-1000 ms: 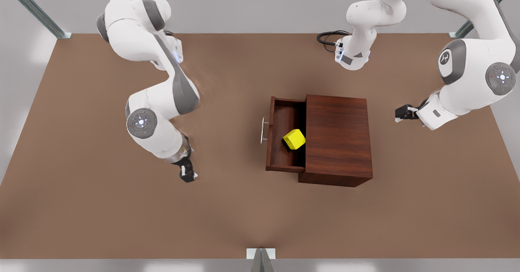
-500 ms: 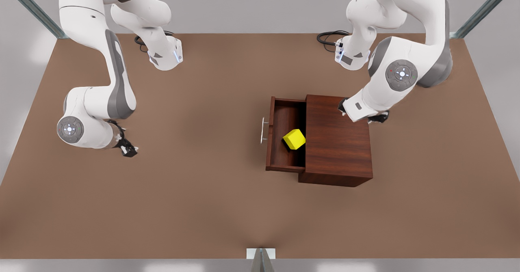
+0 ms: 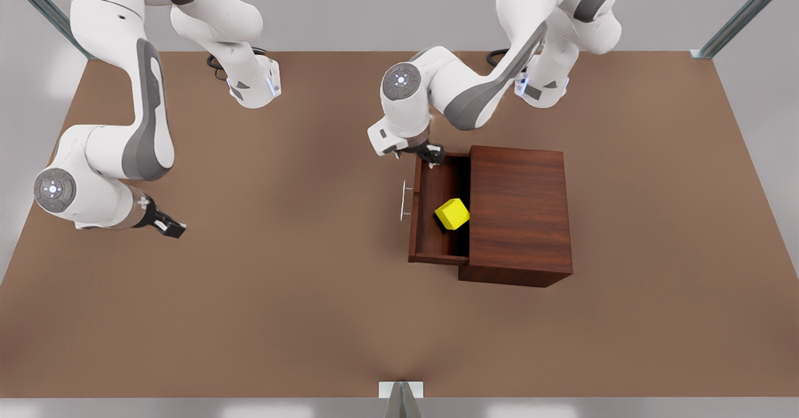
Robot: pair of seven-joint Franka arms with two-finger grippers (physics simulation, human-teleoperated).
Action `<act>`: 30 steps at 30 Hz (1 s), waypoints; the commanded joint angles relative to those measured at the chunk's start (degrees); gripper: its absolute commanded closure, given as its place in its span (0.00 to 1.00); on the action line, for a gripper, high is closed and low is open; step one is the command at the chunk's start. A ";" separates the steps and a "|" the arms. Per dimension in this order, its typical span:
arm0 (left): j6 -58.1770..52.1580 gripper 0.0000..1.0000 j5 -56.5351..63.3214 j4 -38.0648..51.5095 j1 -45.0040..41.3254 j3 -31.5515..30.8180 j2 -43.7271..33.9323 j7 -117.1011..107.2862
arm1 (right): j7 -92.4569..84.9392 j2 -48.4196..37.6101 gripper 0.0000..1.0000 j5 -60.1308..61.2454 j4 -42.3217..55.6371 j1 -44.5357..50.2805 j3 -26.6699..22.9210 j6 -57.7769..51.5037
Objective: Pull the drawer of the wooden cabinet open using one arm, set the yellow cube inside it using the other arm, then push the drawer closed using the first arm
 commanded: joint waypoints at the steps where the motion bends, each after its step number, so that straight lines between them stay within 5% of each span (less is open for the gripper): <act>1: 6.25 0.00 3.59 3.42 -2.43 0.02 3.45 -50.68 | -20.36 -0.05 0.00 0.04 0.21 0.01 0.01 -2.20; 6: 17.33 0.00 7.81 13.88 -6.13 0.63 14.26 -61.23 | -20.36 0.13 0.00 -0.05 0.30 0.01 0.01 -2.20; 13: 25.68 0.00 9.48 15.03 -6.13 4.94 20.33 -56.75 | -20.27 0.22 0.00 -0.05 0.30 0.01 0.10 -2.20; 30: 17.77 0.00 15.81 12.04 -5.69 5.12 22.44 -51.31 | -20.45 0.30 0.00 -0.05 0.30 -0.08 0.09 -2.64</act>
